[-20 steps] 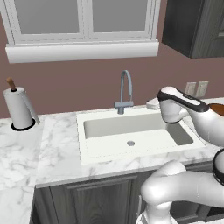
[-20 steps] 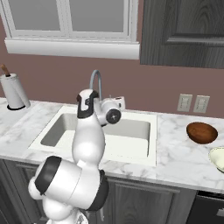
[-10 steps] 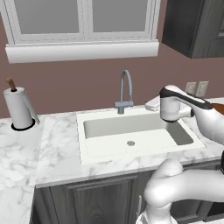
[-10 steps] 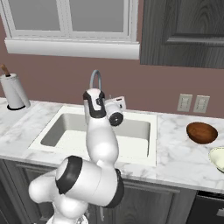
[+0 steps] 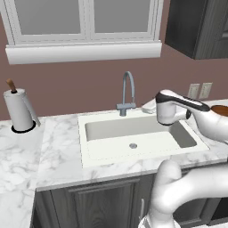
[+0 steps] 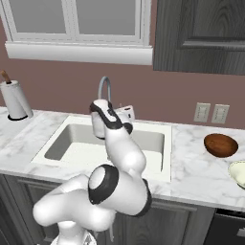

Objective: Rinse each bowl for a few seconds and place them down in the sink or on the counter.

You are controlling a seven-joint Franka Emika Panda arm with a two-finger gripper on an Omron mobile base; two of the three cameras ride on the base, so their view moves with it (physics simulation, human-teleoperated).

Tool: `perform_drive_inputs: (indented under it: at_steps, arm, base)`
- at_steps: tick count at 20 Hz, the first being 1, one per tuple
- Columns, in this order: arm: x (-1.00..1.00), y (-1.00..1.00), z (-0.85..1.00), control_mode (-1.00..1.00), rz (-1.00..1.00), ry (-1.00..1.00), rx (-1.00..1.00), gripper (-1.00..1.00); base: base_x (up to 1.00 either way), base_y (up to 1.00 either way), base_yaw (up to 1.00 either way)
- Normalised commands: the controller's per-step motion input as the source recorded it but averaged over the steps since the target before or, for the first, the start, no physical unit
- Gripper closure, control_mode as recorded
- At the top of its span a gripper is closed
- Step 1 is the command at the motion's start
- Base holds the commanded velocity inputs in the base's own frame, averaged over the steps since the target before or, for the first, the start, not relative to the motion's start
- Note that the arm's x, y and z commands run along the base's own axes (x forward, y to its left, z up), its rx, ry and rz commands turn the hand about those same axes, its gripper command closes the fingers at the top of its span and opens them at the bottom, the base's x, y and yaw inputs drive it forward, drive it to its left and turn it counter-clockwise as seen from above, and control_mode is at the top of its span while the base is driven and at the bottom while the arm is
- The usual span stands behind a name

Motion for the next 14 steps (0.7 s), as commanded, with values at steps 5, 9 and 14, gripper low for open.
perform_drive_inputs:
  at_steps: [5, 9, 14]
  arm:
    - [0.41, 0.01, -0.08, -1.00, 0.01, 0.01, 0.03, -1.00]
    - [0.55, -0.01, -0.18, -1.00, 0.00, 0.00, 0.03, -1.00]
    - [0.51, -0.01, -0.20, -1.00, 0.00, 0.00, 0.03, -1.00]
  base:
    - [0.00, 0.00, 0.00]
    - [0.00, 0.00, 0.00]
    - [0.00, 0.00, 0.00]
